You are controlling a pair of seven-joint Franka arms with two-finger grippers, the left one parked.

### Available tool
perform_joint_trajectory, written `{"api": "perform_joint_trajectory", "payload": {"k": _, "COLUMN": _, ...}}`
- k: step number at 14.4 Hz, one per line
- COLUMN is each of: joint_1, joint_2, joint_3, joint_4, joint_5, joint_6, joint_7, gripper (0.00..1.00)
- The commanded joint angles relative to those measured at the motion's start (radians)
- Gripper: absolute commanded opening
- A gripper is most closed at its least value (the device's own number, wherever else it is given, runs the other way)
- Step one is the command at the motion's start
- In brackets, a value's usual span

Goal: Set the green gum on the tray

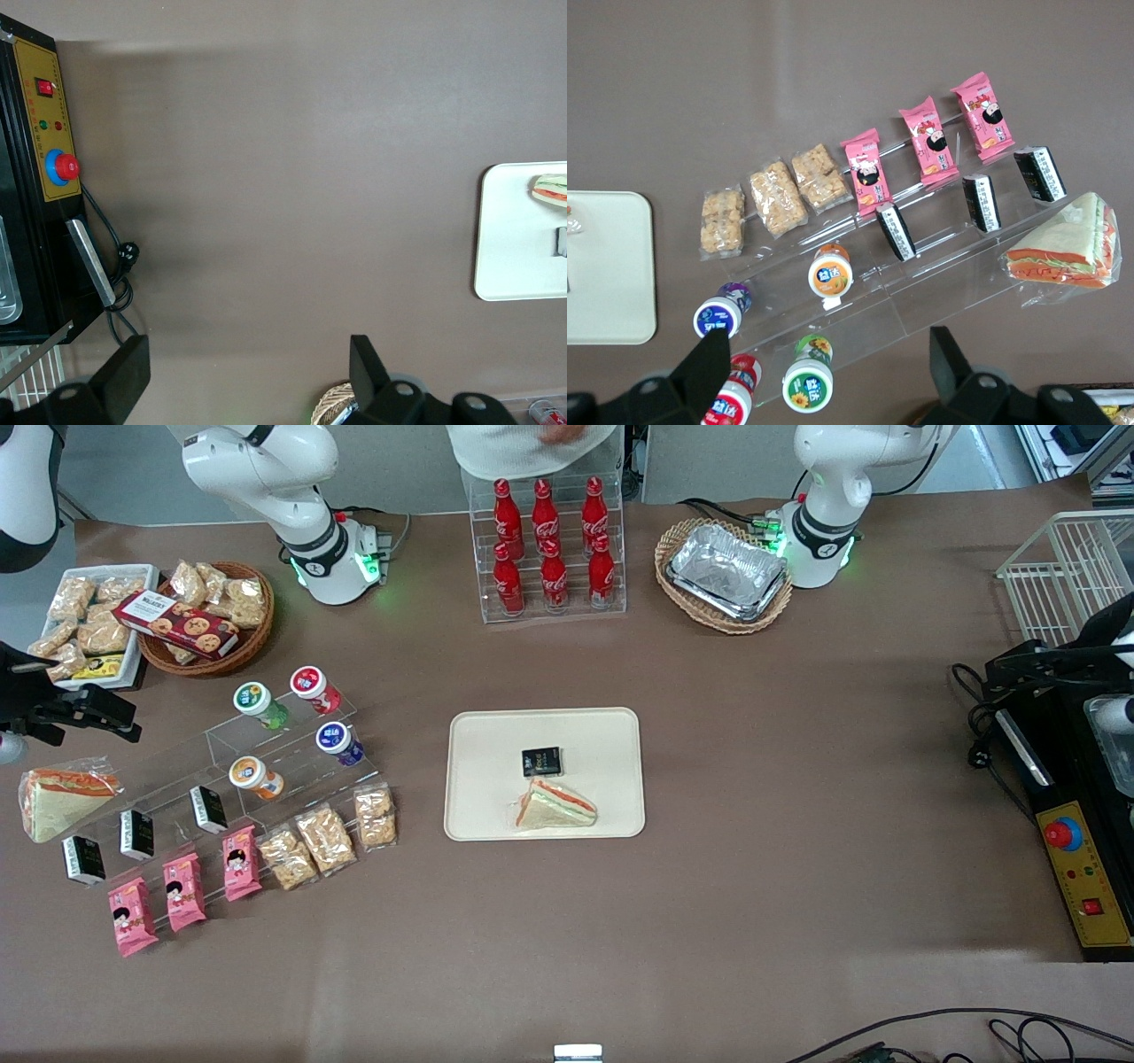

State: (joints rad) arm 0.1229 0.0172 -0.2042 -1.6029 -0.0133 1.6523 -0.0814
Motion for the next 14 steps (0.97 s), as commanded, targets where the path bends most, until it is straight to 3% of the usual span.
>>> {"api": "perform_joint_trajectory", "payload": {"k": 1, "joint_1": -0.002, "joint_2": 0.004, "joint_3": -0.006, "joint_4": 0.015, "joint_5": 0.012, "joint_6": 0.003, "joint_7": -0.015, "gripper": 1.00}}
{"api": "perform_joint_trajectory", "payload": {"k": 8, "joint_1": 0.000, "joint_2": -0.037, "joint_3": -0.021, "joint_4": -0.021, "joint_5": 0.012, "joint_6": -0.011, "joint_7": -0.253, "gripper": 1.00}}
{"api": "perform_joint_trajectory", "payload": {"k": 11, "joint_1": 0.003, "joint_2": -0.156, "joint_3": -0.021, "joint_4": -0.190, "joint_5": 0.012, "joint_6": 0.024, "joint_7": -0.252, "gripper": 1.00}}
{"api": "perform_joint_trajectory", "payload": {"k": 14, "joint_1": 0.003, "joint_2": -0.282, "joint_3": -0.020, "joint_4": -0.418, "joint_5": 0.012, "joint_6": 0.159, "joint_7": -0.248, "gripper": 1.00}}
